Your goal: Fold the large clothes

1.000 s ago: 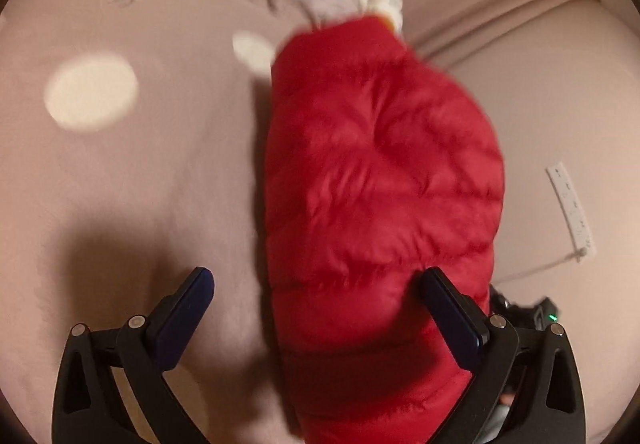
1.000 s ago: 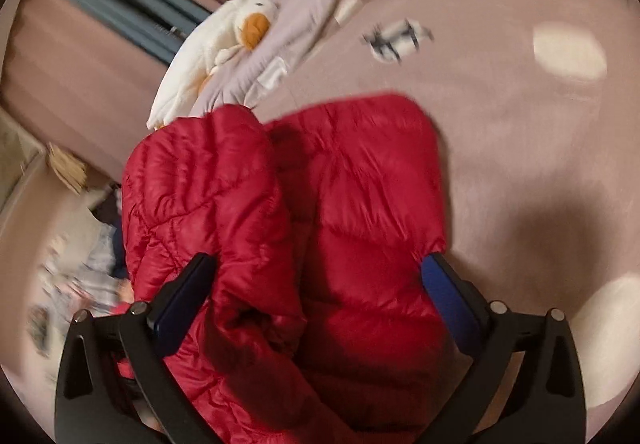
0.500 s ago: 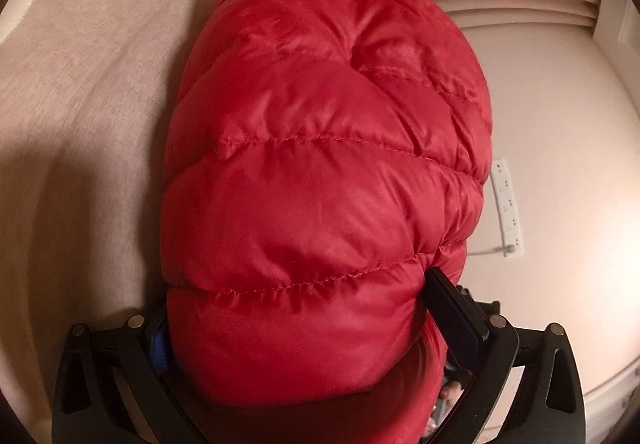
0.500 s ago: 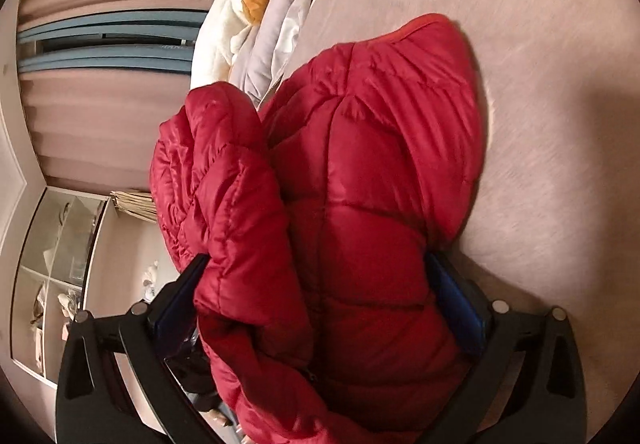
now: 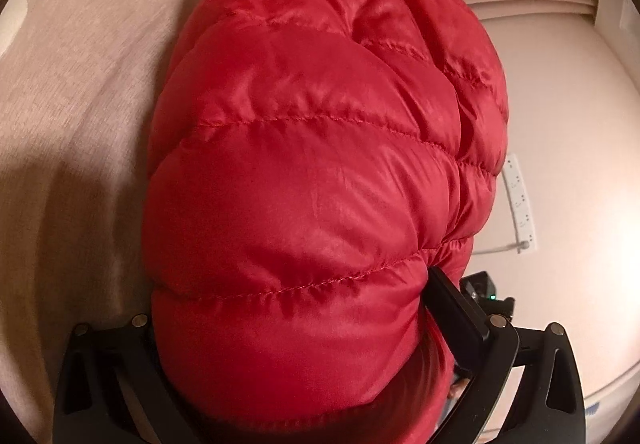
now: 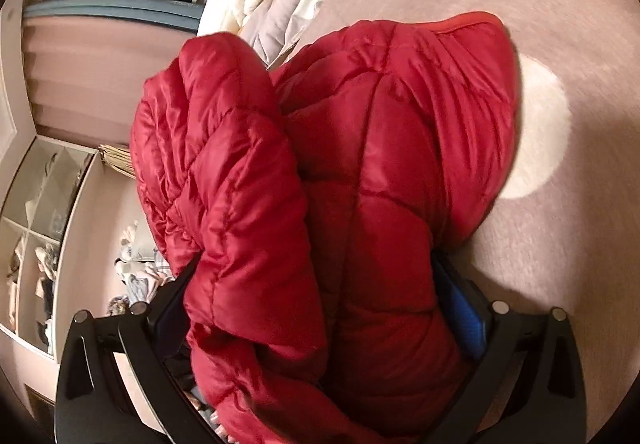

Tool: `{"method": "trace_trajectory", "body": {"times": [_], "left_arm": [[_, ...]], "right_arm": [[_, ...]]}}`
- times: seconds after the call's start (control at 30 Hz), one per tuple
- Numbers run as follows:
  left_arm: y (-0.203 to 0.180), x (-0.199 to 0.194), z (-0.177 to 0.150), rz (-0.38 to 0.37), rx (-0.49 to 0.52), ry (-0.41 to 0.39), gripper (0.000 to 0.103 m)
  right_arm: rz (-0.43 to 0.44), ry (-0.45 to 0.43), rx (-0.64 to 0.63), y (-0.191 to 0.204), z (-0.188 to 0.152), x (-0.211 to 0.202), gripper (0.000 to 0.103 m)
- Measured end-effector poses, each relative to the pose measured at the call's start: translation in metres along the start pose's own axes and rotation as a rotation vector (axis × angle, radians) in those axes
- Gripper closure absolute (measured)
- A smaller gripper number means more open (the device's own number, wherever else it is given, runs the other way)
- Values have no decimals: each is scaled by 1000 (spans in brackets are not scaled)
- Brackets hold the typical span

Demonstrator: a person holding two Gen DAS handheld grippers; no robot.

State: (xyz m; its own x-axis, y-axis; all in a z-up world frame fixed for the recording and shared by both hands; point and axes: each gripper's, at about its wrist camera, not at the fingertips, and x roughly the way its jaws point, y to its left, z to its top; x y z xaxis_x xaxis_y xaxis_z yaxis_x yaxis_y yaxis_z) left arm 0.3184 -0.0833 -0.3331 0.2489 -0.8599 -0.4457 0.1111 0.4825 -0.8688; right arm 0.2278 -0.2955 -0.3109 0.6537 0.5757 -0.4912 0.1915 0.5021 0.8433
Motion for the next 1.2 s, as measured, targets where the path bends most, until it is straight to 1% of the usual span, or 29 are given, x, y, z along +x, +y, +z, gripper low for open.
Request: {"method": "trace_trajectory", "body": {"times": [0.07, 0.13, 0.2, 0.27, 0.33, 0.4, 0.47, 0.53, 0.6, 0.63, 0.73, 0.87, 1.0, 1.07, 1.1, 1.13, 1.2], "left_arm": [[-7, 7, -2, 33, 33, 1, 1], [-9, 12, -3, 63, 65, -19, 2], [-15, 16, -9, 89, 87, -35, 5], [-18, 16, -10, 110, 102, -49, 7], [-22, 17, -14, 126, 107, -55, 8], [-29, 18, -18, 152, 119, -70, 10], [-41, 16, -21, 182, 134, -88, 10], [-54, 15, -26, 220, 178, -112, 11], [-65, 13, -29, 242, 205, -132, 11], [-72, 12, -32, 246, 209, -140, 11], [-83, 3, -42, 248, 232, -155, 12], [-99, -5, -54, 252, 270, -188, 12], [-116, -15, -69, 218, 288, -237, 12], [-123, -22, -77, 223, 309, -257, 12], [-124, -23, -79, 229, 314, -267, 12], [-125, -24, -82, 238, 310, -280, 12], [-123, -23, -85, 255, 313, -287, 13]], "right_arm": [[-14, -2, -43, 3, -4, 3, 0], [-10, -4, -75, 4, -3, 7, 0], [-4, -15, -69, 0, -2, 6, 5], [2, -38, -55, -3, -2, 1, 16], [14, -44, -57, -4, -3, -1, 22], [29, -43, -64, -4, -2, -2, 25], [48, -46, -55, -5, -2, -4, 29], [62, -51, -47, -4, -2, -8, 32], [86, -46, -61, 0, -3, -13, 35], [108, -48, -62, 2, -5, -16, 37], [174, -60, -60, 9, -9, -22, 38], [238, -40, -148, 35, -15, -26, 38], [341, -27, -229, 61, -22, -30, 38], [345, -42, -258, 72, -22, -29, 39], [336, -44, -271, 75, -23, -28, 42], [311, -42, -274, 77, -23, -25, 49], [316, -38, -237, 72, -24, -19, 54]]}}
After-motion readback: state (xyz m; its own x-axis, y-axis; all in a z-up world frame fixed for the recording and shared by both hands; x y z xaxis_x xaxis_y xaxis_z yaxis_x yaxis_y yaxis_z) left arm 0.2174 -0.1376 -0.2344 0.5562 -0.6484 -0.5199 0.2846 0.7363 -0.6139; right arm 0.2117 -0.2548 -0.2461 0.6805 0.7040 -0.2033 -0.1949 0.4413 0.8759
